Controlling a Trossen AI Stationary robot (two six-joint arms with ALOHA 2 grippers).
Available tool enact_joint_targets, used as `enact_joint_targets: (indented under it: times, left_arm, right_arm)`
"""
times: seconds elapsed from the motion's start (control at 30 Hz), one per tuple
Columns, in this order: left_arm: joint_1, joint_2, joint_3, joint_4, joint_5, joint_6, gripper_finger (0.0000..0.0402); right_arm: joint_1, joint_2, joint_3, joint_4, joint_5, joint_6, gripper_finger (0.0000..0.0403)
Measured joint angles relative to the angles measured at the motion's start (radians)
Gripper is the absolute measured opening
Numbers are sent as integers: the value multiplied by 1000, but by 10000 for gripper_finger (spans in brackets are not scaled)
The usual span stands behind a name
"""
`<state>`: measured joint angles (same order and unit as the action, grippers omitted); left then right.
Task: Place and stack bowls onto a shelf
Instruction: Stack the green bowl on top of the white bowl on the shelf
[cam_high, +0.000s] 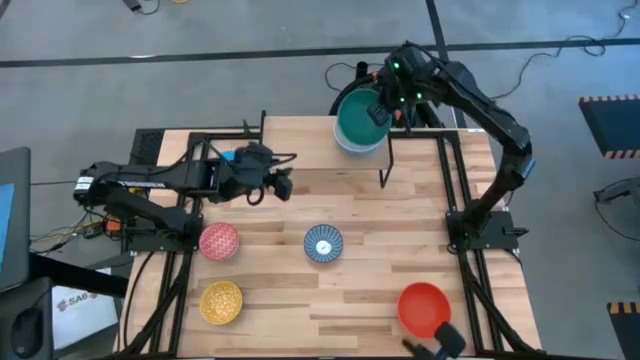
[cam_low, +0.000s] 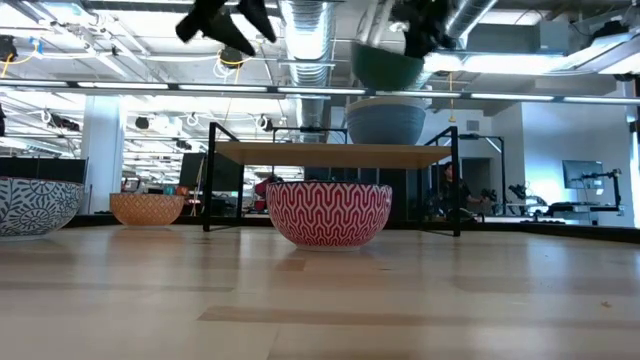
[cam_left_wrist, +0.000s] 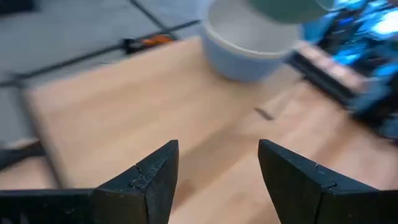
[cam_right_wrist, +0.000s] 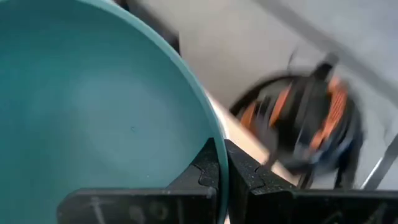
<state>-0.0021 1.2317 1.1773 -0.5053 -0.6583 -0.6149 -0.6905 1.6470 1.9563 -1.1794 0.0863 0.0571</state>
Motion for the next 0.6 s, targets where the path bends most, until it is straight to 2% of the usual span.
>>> enact_joint_targets:
  times: [0.1, 0.23, 0.47, 0.6]
  left_arm:
    - [0, -9, -65, 101, 73, -6, 206]
    - [1, -1, -74, 127, 112, 0, 206]
    - [1, 13, -75, 113, 133, 8, 206]
    - [2, 17, -74, 109, 157, 31, 206]
  right_arm:
    - [-74, 47, -1, -43, -111, 28, 27]
    - [-122, 73, -1, -42, -201, 33, 30]
    - [-116, 104, 0, -65, -237, 55, 36]
    - [-115, 112, -2, -42, -241, 74, 61]
